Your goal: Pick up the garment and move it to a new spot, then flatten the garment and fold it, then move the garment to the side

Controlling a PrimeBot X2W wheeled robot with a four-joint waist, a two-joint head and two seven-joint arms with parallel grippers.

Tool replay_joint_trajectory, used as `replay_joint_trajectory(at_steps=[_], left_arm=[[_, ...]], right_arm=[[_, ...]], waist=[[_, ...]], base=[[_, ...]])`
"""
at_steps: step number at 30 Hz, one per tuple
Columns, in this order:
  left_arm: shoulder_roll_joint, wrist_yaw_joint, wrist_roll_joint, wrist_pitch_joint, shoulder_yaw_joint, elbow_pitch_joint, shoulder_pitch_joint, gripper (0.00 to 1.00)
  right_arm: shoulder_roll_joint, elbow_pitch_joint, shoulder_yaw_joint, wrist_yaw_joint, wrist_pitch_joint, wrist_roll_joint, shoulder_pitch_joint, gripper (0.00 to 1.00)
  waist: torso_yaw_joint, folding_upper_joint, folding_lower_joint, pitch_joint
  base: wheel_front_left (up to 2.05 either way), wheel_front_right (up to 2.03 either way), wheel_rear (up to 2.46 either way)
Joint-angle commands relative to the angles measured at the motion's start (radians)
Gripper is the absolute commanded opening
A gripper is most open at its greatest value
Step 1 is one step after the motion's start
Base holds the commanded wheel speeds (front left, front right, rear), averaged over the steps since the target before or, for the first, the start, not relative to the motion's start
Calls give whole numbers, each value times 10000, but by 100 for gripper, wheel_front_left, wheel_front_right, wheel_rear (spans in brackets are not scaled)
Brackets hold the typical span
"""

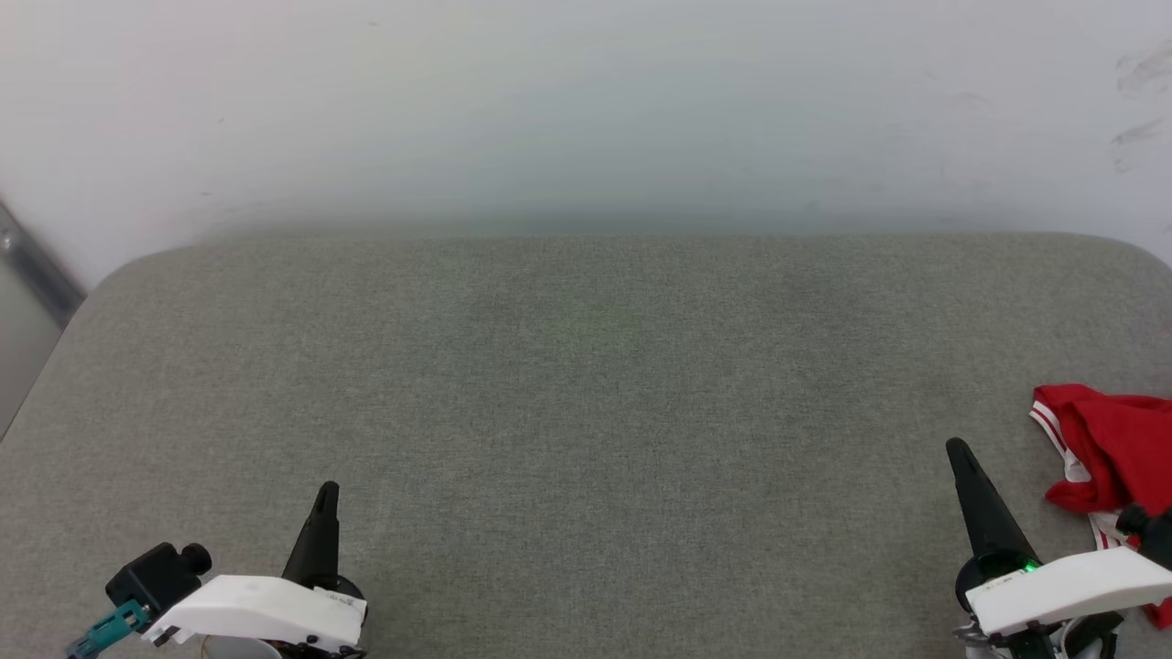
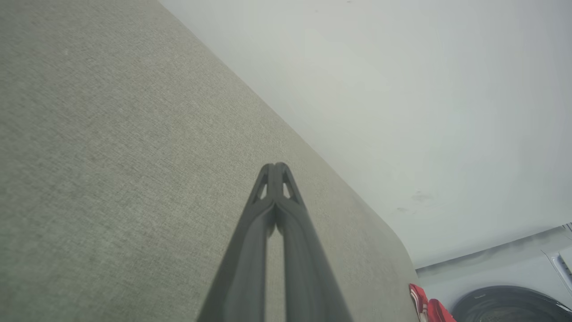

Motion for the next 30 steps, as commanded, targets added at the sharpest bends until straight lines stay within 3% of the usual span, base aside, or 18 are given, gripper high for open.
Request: replay_joint_trajectory(at_steps=[1, 30], left_arm=[[-24, -98, -314, 85, 133, -43, -313, 0], [-439, -668, -2941, 879, 801, 451, -718, 0]], right_arm=[[-75, 4, -29, 0, 28, 387, -303, 0], [-69, 841, -204, 0, 119, 3454, -768, 0]], waist=[[-8, 0, 0, 7], [-133, 0, 0, 108]], base=[[0, 0, 0], [0, 0, 0]])
